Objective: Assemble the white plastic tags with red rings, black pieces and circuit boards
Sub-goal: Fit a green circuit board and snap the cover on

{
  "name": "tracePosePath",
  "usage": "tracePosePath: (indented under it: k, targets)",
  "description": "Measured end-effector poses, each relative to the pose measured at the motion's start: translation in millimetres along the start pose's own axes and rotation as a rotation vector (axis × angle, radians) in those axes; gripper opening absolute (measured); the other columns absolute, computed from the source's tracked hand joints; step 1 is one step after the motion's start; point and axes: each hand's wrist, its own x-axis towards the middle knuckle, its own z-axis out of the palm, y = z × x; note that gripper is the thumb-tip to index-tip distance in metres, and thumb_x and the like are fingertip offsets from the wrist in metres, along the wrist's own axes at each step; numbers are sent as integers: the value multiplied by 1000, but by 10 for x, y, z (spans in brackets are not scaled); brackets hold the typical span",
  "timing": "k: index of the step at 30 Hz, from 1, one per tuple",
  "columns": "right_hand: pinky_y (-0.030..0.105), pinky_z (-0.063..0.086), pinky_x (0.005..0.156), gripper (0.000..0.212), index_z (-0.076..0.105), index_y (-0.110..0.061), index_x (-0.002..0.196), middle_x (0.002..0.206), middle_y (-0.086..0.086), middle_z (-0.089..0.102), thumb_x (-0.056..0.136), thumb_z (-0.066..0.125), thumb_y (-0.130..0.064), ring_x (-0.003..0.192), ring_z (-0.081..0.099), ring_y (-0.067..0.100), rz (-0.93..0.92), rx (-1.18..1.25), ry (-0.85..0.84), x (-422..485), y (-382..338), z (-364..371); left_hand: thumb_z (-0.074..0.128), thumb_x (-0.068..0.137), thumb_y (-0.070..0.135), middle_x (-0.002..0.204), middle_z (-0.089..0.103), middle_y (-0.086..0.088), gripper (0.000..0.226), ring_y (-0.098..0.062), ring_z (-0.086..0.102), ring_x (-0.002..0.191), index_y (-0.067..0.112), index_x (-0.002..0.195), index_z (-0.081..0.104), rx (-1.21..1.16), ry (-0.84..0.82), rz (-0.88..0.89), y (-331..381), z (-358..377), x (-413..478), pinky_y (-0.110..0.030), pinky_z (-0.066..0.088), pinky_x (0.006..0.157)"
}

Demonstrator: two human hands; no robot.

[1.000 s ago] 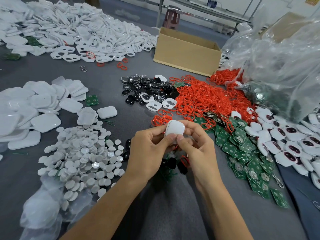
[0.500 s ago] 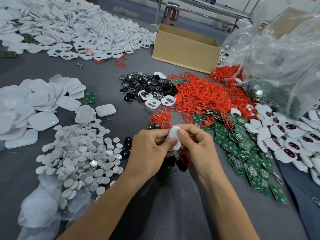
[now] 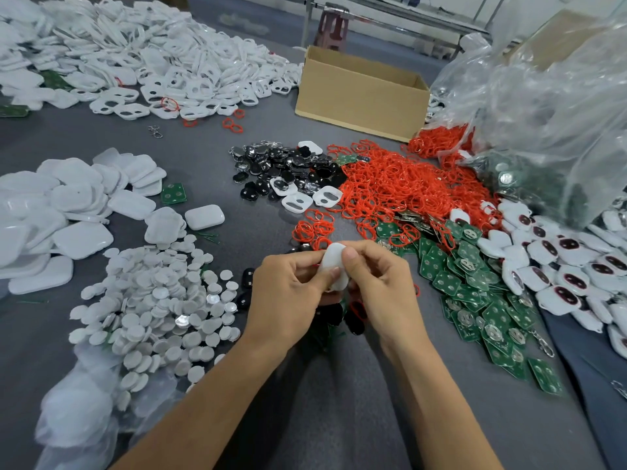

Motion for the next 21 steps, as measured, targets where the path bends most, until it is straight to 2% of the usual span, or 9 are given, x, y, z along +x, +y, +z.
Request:
tracePosePath:
  k: [2, 5, 7, 10, 13, 15, 18, 20, 21]
  targets:
    - [25, 39, 53, 18, 70, -7, 97, 64, -3, 59, 97, 52, -14, 57, 49, 8, 36, 68, -37, -5, -3, -15, 67, 88, 0, 82, 77, -10, 18, -24, 75, 73, 9, 102, 74, -101, 7, -76, 13, -8, 20, -27, 60, 63]
    - [13, 40, 51, 15, 69, -7, 95, 67, -4, 65, 96, 54, -10, 55, 55, 2, 63, 113, -73, -7, -37, -46, 67, 88, 2, 87, 76, -16, 22, -30, 75, 79, 1, 109, 70, -189, -47, -149, 28, -41, 31, -29, 61, 68]
    - [18, 39, 51, 14, 69, -11, 90, 66, -2, 63, 95, 56, -9, 55, 52, 6, 69, 105, -44, -6, -59, -49, 69, 85, 0, 89, 76, -17, 26, -28, 75, 79, 0, 111, 70, -211, -101, -164, 55, -53, 24, -27, 60, 68]
    - [33, 35, 56, 15, 67, -16, 85, 68, 10, 55, 94, 57, -10, 61, 42, 21, 22, 27, 6, -11, -60, -29, 71, 81, -5, 86, 75, -19, 28, -25, 75, 77, -1, 109, 70, -194, -105, -142, 66, -42, 15, -26, 59, 66]
    - [40, 36, 57, 14, 67, -16, 85, 68, 15, 54, 94, 58, -8, 62, 42, 23, -16, -12, 24, -20, -62, 13, 72, 80, -5, 84, 75, -17, 28, -29, 75, 77, -2, 108, 70, -141, -43, -99, 50, -31, 11, -32, 61, 67]
    - [42, 40, 57, 14, 68, -19, 86, 66, 12, 57, 93, 60, -9, 61, 45, 22, -64, -27, 59, -25, -72, 47, 74, 80, -4, 82, 76, -14, 26, -29, 75, 75, 1, 105, 71, -119, -11, -72, 54, -24, 7, -34, 61, 66]
    - [33, 44, 57, 13, 67, -32, 89, 63, -6, 58, 88, 59, -21, 58, 53, 15, -223, -97, 188, -53, -73, 77, 79, 75, 13, 79, 76, -14, 25, -29, 75, 74, 5, 97, 71, -127, 31, -59, 60, -19, 5, -35, 62, 68]
    - [25, 50, 66, 20, 66, -31, 96, 76, -13, 65, 88, 58, -15, 70, 63, 6, -345, -168, 241, -68, -67, 69, 76, 70, 30, 79, 75, -16, 35, -27, 75, 74, 4, 92, 72, -178, 58, -97, 70, -20, 15, -31, 60, 67]
    - [25, 52, 75, 24, 66, -29, 101, 87, -15, 69, 88, 58, -9, 82, 66, 5, -397, -202, 240, -71, -57, 61, 73, 69, 36, 81, 75, -16, 38, -26, 75, 75, 4, 90, 73, -219, 41, -121, 89, -20, 20, -28, 60, 66]
